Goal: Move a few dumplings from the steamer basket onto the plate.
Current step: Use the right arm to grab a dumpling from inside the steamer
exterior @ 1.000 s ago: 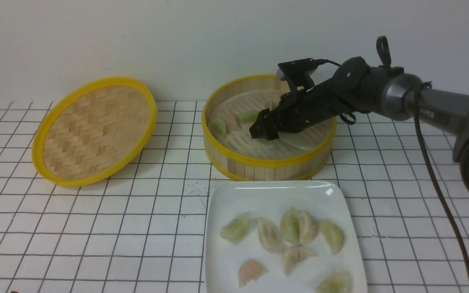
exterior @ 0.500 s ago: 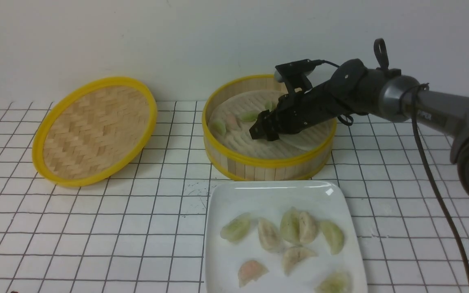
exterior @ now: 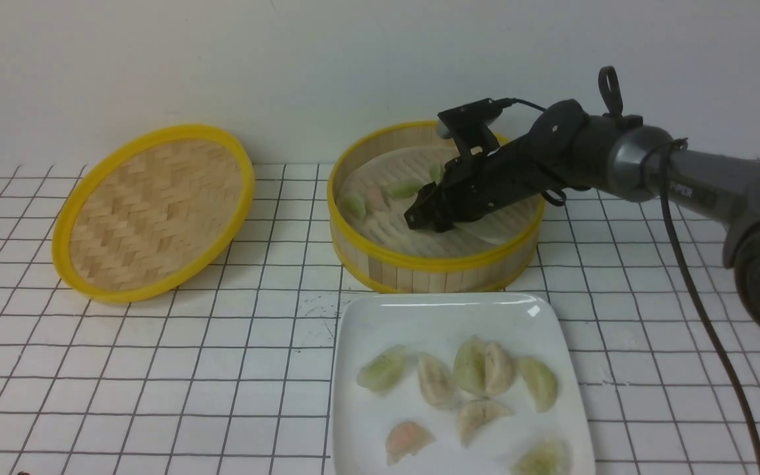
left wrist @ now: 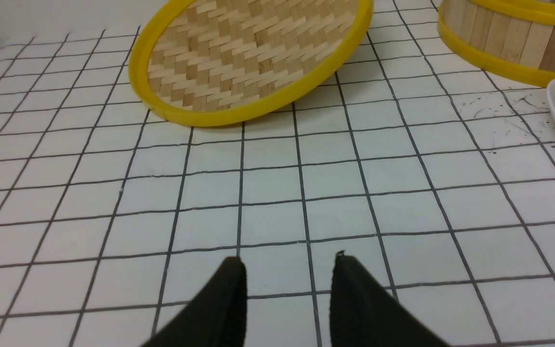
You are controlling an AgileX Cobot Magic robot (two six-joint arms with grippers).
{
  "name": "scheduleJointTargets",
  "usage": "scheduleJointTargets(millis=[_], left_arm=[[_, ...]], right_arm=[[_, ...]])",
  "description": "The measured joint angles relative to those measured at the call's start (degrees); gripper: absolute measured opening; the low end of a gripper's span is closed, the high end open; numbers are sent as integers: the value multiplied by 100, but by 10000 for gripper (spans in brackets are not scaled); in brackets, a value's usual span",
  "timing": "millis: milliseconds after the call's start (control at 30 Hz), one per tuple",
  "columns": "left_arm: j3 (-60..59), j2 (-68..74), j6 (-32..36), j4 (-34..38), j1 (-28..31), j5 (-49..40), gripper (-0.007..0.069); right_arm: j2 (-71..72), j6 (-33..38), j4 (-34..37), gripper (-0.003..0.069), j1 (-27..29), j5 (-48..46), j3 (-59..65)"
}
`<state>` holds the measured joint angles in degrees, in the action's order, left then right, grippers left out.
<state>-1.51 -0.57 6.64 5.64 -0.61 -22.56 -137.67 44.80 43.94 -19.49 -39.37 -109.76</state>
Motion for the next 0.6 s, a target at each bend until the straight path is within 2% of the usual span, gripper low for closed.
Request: scheduleJointTargets(millis=[167,400,433,600], left_arm=[[0,0,0,0,0,0,225],[0,0,0,0,0,0,225],[0,0,0,0,0,0,225],[0,0,0,0,0,0,225]], right_arm=[[-14,35,0,279,0,10,-6],[-14,145,-42,168,0,60,-6],[-14,145,-42,126,0,60,-6],[-14,225,-94,118,0,-16,-111]])
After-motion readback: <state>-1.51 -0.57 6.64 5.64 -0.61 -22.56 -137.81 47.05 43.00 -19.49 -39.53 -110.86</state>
